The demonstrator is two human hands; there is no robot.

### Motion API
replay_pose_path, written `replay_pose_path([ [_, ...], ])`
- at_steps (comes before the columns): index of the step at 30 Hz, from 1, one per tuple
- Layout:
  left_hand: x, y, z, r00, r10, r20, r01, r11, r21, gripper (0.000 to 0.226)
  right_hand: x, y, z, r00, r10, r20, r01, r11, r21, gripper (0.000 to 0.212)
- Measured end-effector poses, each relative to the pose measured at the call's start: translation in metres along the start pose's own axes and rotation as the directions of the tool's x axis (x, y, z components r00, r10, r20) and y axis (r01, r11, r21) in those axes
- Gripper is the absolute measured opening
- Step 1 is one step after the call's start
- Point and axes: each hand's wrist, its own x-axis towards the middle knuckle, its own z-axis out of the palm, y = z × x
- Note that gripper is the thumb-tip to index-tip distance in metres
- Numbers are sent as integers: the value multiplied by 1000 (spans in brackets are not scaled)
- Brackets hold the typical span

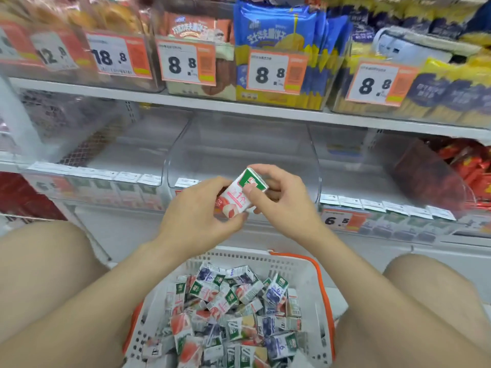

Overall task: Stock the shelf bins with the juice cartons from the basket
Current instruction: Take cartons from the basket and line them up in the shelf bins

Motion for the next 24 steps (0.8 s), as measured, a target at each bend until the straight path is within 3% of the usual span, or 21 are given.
replay_pose_path([
  [4,3,-42,-41,1000,-8,30,0,964,267,65,11,-14,48,994,-101,-31,102,994,32,35],
  [7,6,-85,-70,968,-250,31,206,856,475,95,23,-30,87,977,-210,-27,209,977,-40,39],
  [11,2,-154,-99,881,-467,-73,441,757,483,92,55,-49,151,936,-350,26,349,924,-158,42],
  [17,1,-242,-137,698,-716,24,601,604,524,117,127,-57,253,887,-424,185,462,834,-303,46],
  [21,-11,-273,-146,697,-716,45,601,617,507,100,176,-57,313,895,-361,261,439,810,-388,44],
  [24,-17,-273,-142,712,-699,69,566,628,534,108,211,-53,353,907,-279,316,405,784,-470,42],
])
